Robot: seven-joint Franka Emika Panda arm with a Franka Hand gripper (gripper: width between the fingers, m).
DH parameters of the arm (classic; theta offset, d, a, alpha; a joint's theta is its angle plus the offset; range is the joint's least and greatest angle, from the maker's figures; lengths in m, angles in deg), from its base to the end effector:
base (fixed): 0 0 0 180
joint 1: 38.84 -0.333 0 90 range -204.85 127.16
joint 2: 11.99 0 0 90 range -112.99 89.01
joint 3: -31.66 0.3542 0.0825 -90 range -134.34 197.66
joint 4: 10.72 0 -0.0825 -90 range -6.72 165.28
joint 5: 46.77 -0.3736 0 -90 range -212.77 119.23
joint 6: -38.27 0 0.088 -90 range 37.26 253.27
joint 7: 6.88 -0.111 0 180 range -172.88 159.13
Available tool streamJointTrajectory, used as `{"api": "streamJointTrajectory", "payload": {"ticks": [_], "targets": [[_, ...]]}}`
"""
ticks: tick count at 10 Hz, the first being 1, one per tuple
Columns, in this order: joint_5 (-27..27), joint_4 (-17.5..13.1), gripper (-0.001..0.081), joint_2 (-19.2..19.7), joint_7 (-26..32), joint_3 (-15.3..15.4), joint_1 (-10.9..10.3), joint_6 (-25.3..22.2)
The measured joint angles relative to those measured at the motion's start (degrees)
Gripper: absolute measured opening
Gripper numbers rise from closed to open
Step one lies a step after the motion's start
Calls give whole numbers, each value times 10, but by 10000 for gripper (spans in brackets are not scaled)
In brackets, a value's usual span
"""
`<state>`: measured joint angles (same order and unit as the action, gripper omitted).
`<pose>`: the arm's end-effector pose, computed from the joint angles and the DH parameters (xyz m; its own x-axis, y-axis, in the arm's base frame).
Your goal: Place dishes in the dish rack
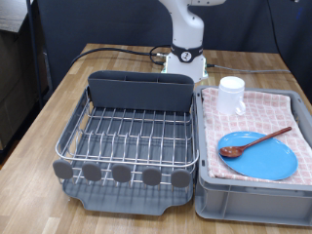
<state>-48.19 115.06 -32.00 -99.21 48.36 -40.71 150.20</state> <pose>0.4128 0.1568 0.5637 0.2562 -0.9640 0.0708 -0.9601 -0.2623 -0.0971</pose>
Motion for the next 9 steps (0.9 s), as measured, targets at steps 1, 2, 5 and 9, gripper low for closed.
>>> {"api": "streamJointTrajectory", "payload": {"ticks": [1,2,5,9], "targets": [[3,-11,803,15,-25,5,2,4],[3,-11,803,15,-19,5,2,4],[12,-14,803,16,-18,11,0,4],[42,-39,803,39,-63,38,0,6]]}}
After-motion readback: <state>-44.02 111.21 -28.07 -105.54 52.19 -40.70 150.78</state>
